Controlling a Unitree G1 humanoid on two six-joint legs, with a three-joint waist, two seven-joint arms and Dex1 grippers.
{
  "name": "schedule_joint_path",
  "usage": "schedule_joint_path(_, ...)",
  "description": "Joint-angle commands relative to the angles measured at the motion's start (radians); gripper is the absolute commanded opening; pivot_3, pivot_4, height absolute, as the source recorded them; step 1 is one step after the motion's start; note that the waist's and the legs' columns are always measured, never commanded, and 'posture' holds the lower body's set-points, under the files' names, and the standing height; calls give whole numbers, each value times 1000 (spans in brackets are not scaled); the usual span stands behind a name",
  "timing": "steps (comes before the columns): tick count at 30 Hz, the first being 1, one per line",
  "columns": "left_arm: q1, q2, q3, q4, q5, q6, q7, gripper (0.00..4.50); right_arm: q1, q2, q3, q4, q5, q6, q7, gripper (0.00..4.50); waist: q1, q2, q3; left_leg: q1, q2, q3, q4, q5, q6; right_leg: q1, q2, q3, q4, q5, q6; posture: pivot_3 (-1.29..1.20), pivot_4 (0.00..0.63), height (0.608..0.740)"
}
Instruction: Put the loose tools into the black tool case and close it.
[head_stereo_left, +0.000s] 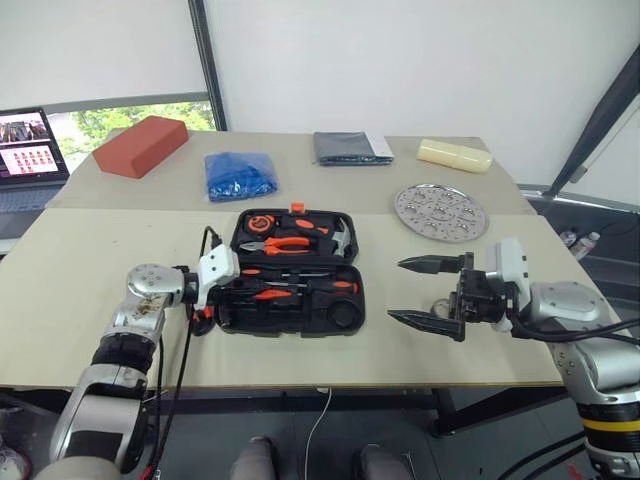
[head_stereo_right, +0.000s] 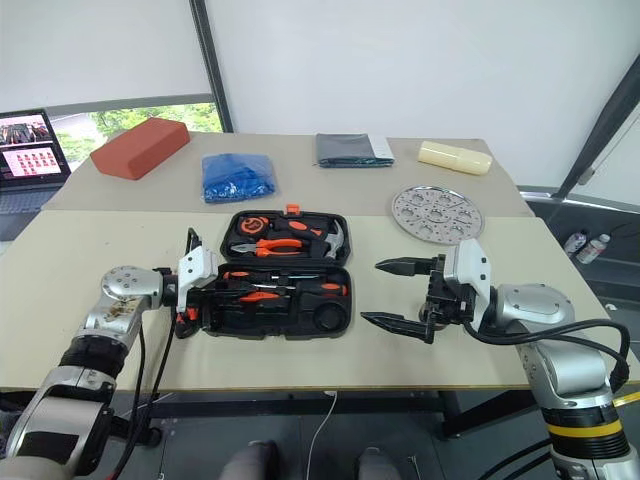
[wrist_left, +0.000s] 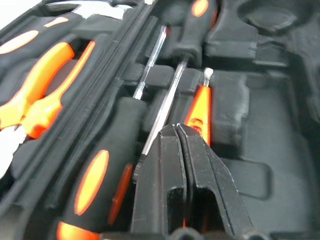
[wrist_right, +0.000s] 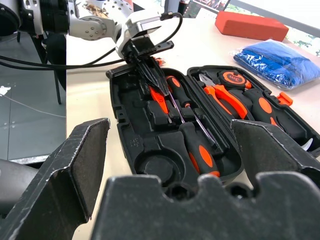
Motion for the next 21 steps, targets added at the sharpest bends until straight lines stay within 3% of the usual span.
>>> schedule_joint_path(1,69,46,-29,-5,47,-6,-2,89,-12,9,-20,-14,8,-23,-7,4500,-1,0,0,1,0,0,0,0,0,0,0,0,0,0,0,0,150,740)
schedule_joint_path(4,87,44,26,-17,-1,3,47,89,-22,25,-10,3,-3,-40,-6,4500,-6,3,-2,2,0,0,0,0,0,1,0,1,0,0,0,0,150,740)
schedule_joint_path(7,106,18,165,-107,-179,69,66,89,-33,49,-11,35,-23,-81,-9,4500,-15,4,-2,6,0,0,-2,0,0,3,1,2,0,-2,3,0,150,740)
schedule_joint_path(10,196,40,290,-257,-309,155,99,715,-40,74,-24,68,-40,-134,-20,4500,-20,3,-2,5,3,0,-2,0,0,2,4,3,0,-2,3,0,150,740)
schedule_joint_path(13,398,78,432,-489,-384,278,206,1788,-27,83,-37,89,-38,-166,-12,4500,-24,3,-2,3,3,0,-2,0,0,-1,5,4,0,1,-2,0,150,740)
schedule_joint_path(17,719,41,665,-768,-459,462,426,3226,4,92,-47,108,-48,-253,16,4500,-21,3,-2,3,3,1,-6,0,0,-1,5,5,-1,0,-2,0,150,740)
schedule_joint_path(21,1022,-11,846,-850,-428,555,550,4443,16,106,-52,132,-18,-300,63,4500,-23,1,-1,7,3,2,-6,-1,-1,0,4,5,-1,-3,-1,0,150,740)
